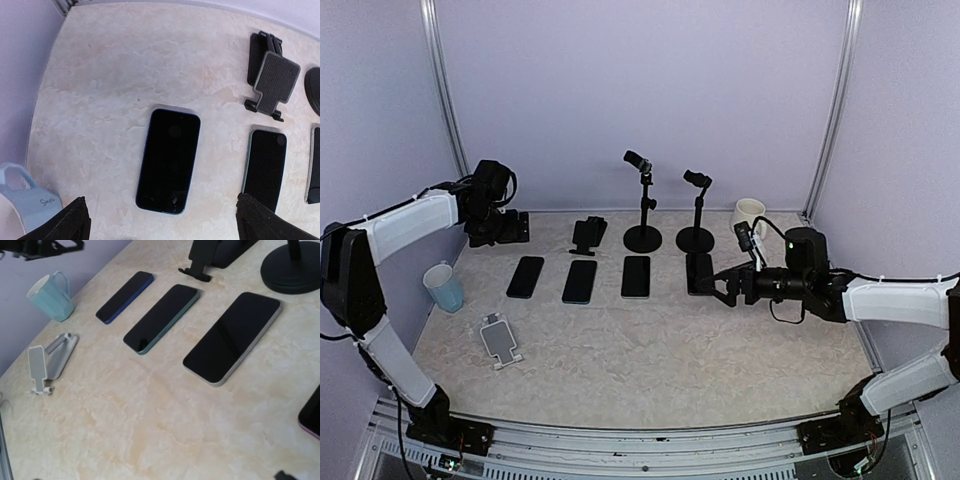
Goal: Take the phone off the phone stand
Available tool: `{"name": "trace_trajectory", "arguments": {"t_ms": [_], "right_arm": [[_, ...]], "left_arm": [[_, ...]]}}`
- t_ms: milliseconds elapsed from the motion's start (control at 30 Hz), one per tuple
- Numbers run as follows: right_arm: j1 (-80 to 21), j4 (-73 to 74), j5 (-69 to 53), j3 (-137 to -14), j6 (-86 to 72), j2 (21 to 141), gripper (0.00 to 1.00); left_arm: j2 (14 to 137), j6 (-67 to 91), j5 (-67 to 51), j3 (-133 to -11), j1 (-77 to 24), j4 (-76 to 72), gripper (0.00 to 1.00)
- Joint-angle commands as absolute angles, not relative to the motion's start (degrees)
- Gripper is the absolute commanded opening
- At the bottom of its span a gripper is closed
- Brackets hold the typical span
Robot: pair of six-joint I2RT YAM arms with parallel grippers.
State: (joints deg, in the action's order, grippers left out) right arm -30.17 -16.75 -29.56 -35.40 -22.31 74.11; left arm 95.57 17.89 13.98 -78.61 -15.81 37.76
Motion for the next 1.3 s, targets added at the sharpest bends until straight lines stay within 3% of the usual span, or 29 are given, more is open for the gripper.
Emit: {"name": "trace_trajectory", "arguments": {"t_ms": [0,267,633,1267], "right_arm": [[-29.6,-16.2,-29.7,-34.2,-21.7,72.3,1.00],[-29.6,-17.4,-30.7,-33.4,-22.1,72.7,1.00],[-29.6,-18.7,-32.2,-32.9,-22.7,73.3,1.00],[-29.6,-20.0,-33.0,-32.6,-24.0,74.0,1.00]], "left_arm": [[90.0,28.6,23.0,-75.2,-19.1,41.9,0.99],[81.1,48.3,32.6,-67.2,-31.7,53.1,0.99],[74.4,70.2,32.4,-52.0,-43.8,59.7,0.99],[76.6,67.8,30.5,-42.0,-42.1,46.9,0.99]]}}
